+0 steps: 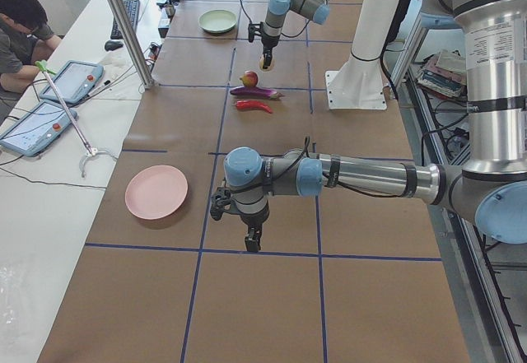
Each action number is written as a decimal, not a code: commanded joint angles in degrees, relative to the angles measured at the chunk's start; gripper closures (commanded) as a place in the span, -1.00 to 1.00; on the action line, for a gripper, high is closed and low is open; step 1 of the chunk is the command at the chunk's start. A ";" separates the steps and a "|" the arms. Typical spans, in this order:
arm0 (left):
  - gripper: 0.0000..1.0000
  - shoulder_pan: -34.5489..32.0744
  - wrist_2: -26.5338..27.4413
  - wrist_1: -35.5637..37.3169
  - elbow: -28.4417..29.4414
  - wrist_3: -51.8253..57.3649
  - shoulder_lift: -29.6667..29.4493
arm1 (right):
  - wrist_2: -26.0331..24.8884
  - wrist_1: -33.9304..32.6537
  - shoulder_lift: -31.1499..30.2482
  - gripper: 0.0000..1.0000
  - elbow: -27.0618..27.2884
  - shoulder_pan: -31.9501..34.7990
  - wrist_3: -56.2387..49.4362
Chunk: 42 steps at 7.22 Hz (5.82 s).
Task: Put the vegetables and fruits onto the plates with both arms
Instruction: 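Carry the apple with the right gripper onto the green plate and release, then grasp the purple eggplant with the left gripper while the right gripper withdraws, then carry the eggplant with the left gripper onto the pink plate and release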
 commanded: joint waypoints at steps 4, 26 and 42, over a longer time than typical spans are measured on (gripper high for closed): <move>-1.00 1.84 0.09 0.00 -0.10 0.00 -0.09 | 22.53 13.52 -13.76 0.42 -5.01 26.58 -36.70; -1.00 41.15 1.04 -1.49 -4.24 -51.77 -36.26 | 36.65 29.34 -42.62 -1.00 -11.39 55.19 -52.59; 0.87 33.10 18.68 -2.98 6.44 -75.59 -44.03 | 37.35 30.04 -43.24 -1.00 -11.21 54.84 -52.76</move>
